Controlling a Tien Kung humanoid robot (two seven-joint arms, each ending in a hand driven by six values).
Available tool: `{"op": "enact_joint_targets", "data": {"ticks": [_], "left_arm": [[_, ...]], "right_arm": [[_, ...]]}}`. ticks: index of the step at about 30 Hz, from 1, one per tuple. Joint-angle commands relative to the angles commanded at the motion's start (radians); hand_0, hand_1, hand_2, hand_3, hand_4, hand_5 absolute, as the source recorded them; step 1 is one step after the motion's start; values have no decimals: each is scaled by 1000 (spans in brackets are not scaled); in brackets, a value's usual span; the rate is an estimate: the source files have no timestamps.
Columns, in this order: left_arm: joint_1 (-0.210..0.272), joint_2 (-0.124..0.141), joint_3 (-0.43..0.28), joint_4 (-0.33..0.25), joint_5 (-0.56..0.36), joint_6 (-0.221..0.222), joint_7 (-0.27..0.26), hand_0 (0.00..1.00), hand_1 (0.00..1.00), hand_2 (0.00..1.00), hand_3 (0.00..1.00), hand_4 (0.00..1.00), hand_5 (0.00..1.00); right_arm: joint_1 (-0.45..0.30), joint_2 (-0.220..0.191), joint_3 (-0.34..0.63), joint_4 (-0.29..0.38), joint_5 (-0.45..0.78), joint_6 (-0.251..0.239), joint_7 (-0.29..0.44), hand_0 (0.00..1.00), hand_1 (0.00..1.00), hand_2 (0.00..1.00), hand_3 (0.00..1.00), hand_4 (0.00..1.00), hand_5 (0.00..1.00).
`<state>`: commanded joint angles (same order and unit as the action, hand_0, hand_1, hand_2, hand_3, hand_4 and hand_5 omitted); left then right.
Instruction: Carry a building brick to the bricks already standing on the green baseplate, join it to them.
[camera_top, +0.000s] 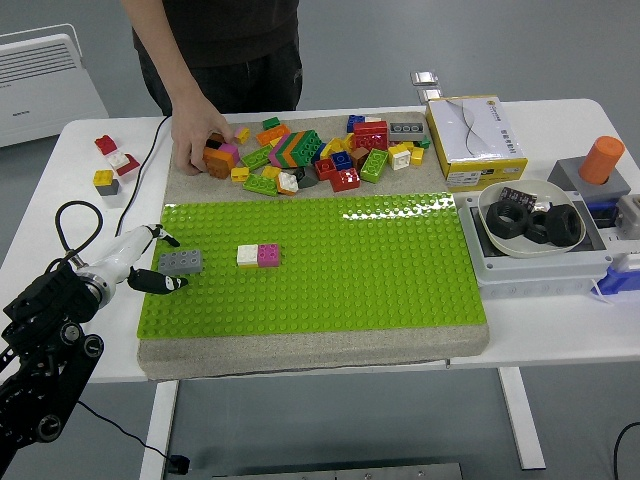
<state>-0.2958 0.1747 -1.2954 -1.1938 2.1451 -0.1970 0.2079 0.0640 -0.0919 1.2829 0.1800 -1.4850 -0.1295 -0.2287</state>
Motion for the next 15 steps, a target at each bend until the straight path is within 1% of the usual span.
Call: {"op": "enact_joint_targets", "data": {"ticks": [3,4,8,9,15], "left_arm": [[-1,-1,0,2,-4,2,-3,998,991,991,689,829,186],[-1,-1,1,2,-4,2,-4,998,990,984,609,780,185],[-1,-2,5,3,-10,4,-8,998,990,984,609,780,185],[-1,-2,6,2,-12,5,-9,998,985,970,564,767,188],[-1,-4,10,-2,-24,4,-14,998,985,970,564,767,188]], "right_arm": [[0,0,1,0,-1,0,0,677,676,777,829,886,998],[0,0,2,0,-3,0,0,677,676,776,828,886,998],[1,0,8,0,-8,1,0,677,676,776,828,886,998],[1,0,9,0,-8,1,0,677,676,775,828,886,998],[0,0,12,0,-13,1,-1,677,676,775,828,886,998]]}}
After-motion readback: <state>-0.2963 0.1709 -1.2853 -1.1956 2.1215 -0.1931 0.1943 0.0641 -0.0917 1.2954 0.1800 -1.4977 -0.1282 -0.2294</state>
